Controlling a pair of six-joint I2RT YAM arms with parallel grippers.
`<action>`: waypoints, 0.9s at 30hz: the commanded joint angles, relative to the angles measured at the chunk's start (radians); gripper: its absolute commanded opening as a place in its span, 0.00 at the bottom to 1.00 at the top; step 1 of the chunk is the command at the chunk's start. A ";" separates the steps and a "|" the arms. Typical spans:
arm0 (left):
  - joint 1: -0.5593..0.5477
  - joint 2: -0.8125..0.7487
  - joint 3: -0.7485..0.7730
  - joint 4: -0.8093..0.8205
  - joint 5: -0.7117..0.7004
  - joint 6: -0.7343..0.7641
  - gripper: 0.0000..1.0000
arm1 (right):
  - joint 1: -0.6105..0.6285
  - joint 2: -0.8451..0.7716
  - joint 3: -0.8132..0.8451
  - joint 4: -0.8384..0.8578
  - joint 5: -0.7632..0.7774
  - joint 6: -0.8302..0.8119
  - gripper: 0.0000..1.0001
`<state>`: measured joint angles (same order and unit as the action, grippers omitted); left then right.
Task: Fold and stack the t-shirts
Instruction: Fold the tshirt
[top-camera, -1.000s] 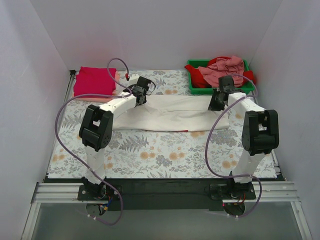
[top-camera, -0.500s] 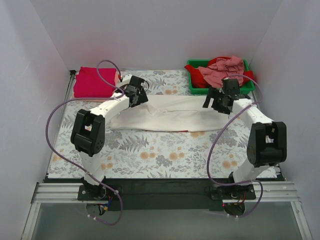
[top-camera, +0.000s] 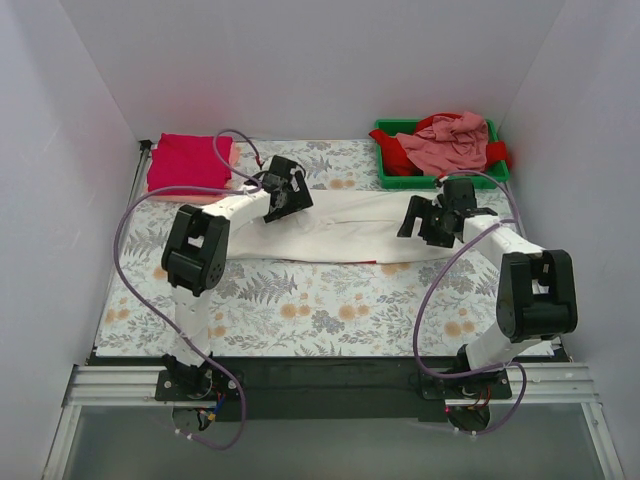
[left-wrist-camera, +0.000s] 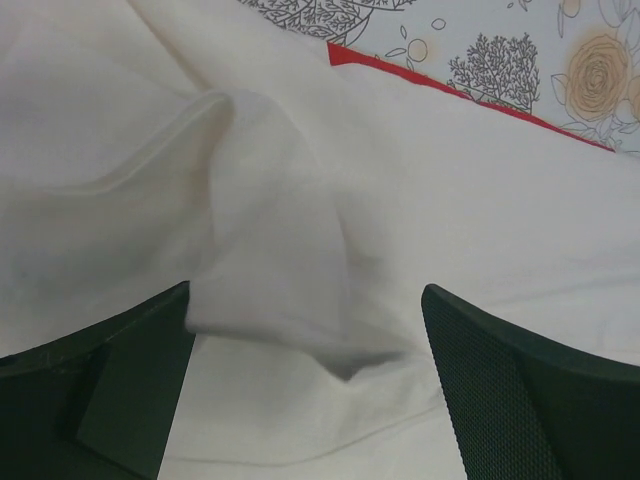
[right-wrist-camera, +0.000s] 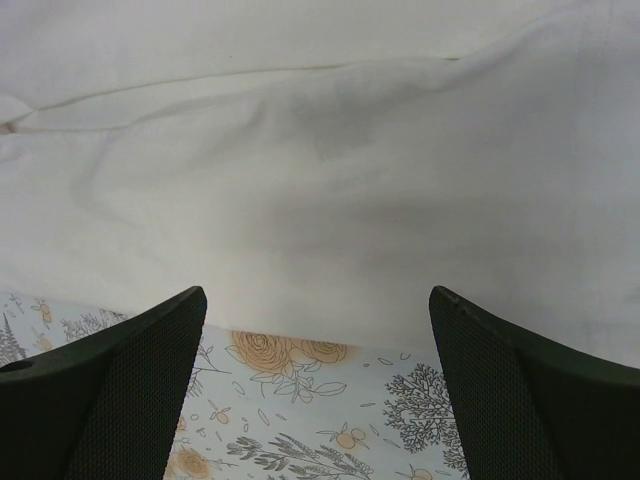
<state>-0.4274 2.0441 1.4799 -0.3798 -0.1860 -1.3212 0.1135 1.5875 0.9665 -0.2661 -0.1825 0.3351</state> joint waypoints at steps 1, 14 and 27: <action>-0.004 0.062 0.114 0.018 0.042 0.022 0.91 | -0.002 -0.072 -0.006 0.044 0.021 -0.018 0.98; -0.008 0.261 0.405 0.005 0.103 0.039 0.91 | -0.002 -0.106 -0.026 0.038 0.104 -0.021 0.98; -0.010 0.295 0.579 -0.093 0.028 0.082 0.92 | -0.005 -0.109 0.061 0.036 0.092 -0.062 0.98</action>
<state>-0.4343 2.4168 2.0464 -0.4210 -0.1097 -1.2663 0.1123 1.5051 0.9710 -0.2550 -0.0803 0.3019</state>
